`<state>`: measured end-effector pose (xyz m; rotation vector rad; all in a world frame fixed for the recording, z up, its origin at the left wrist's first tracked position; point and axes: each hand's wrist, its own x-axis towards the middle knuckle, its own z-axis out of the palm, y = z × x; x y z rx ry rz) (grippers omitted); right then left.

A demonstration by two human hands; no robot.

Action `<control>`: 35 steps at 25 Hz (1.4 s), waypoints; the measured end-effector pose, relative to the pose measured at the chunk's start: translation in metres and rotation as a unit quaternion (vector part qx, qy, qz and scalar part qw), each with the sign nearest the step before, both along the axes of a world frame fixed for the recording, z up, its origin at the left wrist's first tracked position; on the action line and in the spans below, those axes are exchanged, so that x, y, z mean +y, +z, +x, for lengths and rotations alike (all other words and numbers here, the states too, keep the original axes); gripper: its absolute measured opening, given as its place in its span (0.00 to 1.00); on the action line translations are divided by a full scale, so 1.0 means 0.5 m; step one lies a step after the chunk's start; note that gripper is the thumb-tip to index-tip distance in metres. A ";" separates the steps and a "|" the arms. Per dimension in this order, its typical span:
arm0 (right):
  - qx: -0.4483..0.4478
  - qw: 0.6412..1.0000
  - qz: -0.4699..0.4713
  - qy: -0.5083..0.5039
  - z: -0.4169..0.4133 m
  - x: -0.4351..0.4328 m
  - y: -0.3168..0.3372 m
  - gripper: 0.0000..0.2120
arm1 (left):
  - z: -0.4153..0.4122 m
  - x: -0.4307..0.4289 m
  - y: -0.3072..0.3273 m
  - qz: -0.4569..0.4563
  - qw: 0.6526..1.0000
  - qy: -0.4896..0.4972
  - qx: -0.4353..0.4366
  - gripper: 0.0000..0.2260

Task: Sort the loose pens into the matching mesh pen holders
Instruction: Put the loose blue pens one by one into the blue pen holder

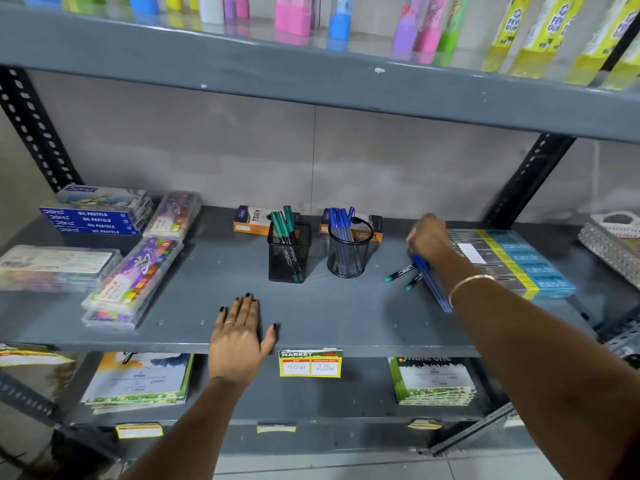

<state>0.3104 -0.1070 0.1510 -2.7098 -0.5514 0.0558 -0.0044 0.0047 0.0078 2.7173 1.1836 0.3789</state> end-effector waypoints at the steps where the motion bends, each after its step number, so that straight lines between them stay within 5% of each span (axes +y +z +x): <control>1: 0.010 1.000 -0.020 0.000 0.001 -0.021 -0.023 0.14 | -0.006 0.005 0.000 0.003 1.000 0.007 -0.005 0.38; 4: 0.031 0.997 -0.073 0.000 -0.008 -0.044 -0.074 0.14 | -0.015 0.015 -0.004 0.009 1.000 0.012 -0.018 0.35; 10: -0.009 0.996 -0.031 -0.084 0.001 -0.088 -0.092 0.15 | -0.012 0.020 -0.016 0.020 0.999 0.006 -0.028 0.30; 29: 0.062 0.991 -0.022 -0.113 -0.006 -0.112 -0.106 0.21 | -0.012 0.015 -0.008 0.022 0.999 0.008 -0.039 0.29; 32: 0.050 0.992 0.027 -0.110 -0.003 -0.091 -0.078 0.17 | -0.012 0.017 -0.009 0.021 0.999 0.010 -0.034 0.29; 35: -0.009 0.983 0.175 -0.060 -0.010 -0.021 -0.004 0.12 | -0.012 0.019 -0.012 0.017 1.000 0.010 -0.020 0.30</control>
